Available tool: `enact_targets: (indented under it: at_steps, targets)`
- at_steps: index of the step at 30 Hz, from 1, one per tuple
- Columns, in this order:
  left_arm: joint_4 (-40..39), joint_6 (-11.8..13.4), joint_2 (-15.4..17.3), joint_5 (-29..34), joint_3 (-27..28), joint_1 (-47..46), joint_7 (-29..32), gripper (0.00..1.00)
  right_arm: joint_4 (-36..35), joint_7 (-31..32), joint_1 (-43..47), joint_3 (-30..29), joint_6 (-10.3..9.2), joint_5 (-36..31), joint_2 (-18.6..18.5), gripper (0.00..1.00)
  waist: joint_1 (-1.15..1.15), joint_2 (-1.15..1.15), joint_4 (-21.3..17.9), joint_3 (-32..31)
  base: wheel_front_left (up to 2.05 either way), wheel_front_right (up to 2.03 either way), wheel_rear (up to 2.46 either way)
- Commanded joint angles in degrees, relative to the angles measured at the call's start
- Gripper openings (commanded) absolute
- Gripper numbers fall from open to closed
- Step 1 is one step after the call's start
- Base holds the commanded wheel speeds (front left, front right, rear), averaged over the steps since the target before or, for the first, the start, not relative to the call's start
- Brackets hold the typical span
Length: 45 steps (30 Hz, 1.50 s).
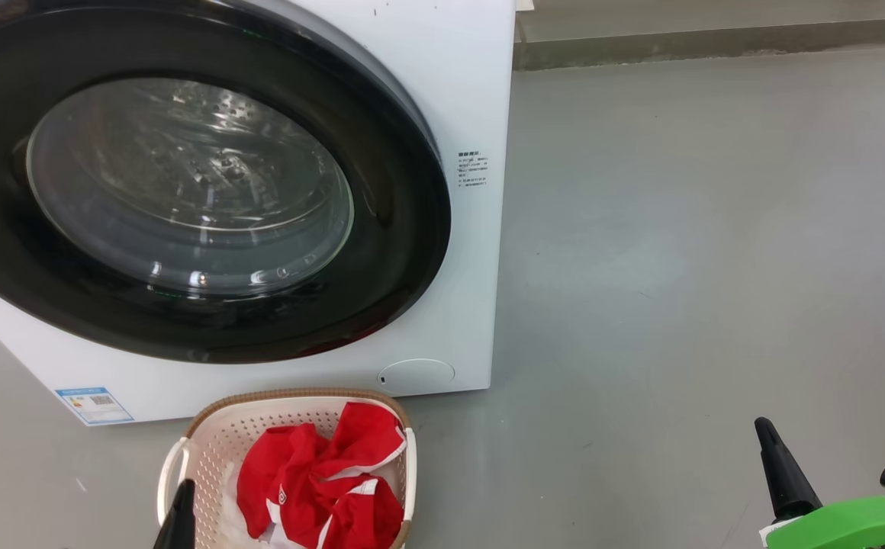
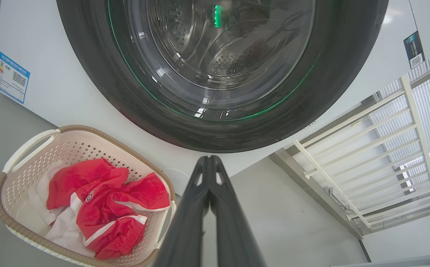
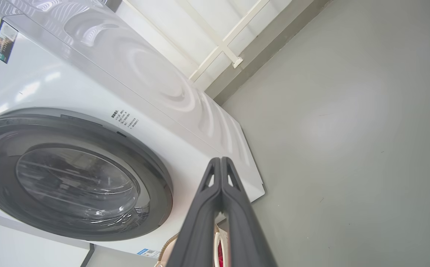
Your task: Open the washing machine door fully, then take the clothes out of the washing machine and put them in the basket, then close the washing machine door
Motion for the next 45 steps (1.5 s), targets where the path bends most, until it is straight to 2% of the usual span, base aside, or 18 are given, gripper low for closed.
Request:
enact_targets:
  at_steps: [1,45]
  targets:
    - [-1.1,-0.2,0.5,-1.8,1.3,-2.9,0.3,0.0,-1.6,0.3,-2.7,0.2,-0.03,1.6,-0.5,0.0,-0.01,0.0,0.0,0.0,0.0,0.0,0.0]
    - [-0.1,-0.4,0.1,-29.5,2.2,-8.1,7.6,0.0,-2.5,7.8,-7.4,-2.5,-0.06,25.6,1.3,0.0,-0.01,0.0,1.2,0.2,0.0,0.0,0.0]
